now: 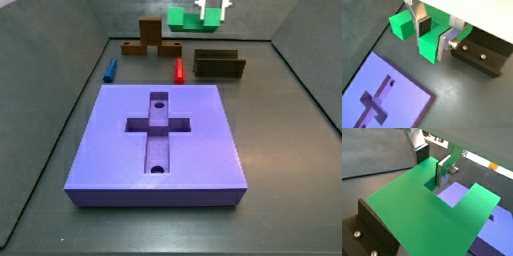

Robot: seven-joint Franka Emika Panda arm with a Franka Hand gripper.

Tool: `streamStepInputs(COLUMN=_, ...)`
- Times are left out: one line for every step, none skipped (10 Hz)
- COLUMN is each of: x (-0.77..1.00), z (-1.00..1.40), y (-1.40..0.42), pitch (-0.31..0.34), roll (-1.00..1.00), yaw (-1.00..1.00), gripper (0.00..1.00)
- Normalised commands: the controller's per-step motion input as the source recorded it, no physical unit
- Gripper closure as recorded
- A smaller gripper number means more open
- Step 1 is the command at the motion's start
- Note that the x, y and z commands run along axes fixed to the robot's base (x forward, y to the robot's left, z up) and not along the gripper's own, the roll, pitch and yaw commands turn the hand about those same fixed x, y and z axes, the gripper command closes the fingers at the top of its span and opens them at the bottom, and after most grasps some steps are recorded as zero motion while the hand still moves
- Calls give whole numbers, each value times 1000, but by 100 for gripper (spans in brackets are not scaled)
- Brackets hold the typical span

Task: Pick up the green object. Move up. Place the green object on the fixture. Regrasp the green object. Move to above the board. Insert the green object.
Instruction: Place the green object on the fixture.

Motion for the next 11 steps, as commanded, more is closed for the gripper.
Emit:
streamStepInputs(x=960, z=9, y=9, pitch=-51, roll=0, yaw=131, gripper=100)
streamStepInputs(x=1000, z=77, y=194, pitch=0, roll=74, yaw=177, gripper=100)
streamStepInputs(x=920, z=-34, y=229, pitch=-14, roll=0, yaw=269, gripper=100)
streamStepInputs(x=689, z=-303, y=274, pitch=-166, roll=-89, yaw=403, gripper=100)
streamStepInputs(x=674, z=-571, y=309, pitch=-91, roll=-134, yaw=377, gripper=100)
streamStepInputs(x=483, z=-706, y=180, pitch=0, roll=-43, yaw=160, gripper=100)
streamStepInputs(x=449, z=-669, y=191, pitch=-40, roll=-246, yaw=146, gripper=100)
streamStepInputs(x=363, z=-329, y=189, pitch=0, roll=-471, yaw=0, gripper=100)
streamStepInputs(x=329, z=-11, y=166, pitch=103, roll=-509, yaw=0, gripper=100)
streamStepInputs(x=377, z=-3, y=186, pitch=71, roll=-683, yaw=-91, gripper=100)
streamStepInputs(x=309, z=0, y=240, pitch=46, roll=-954, yaw=-120, gripper=100)
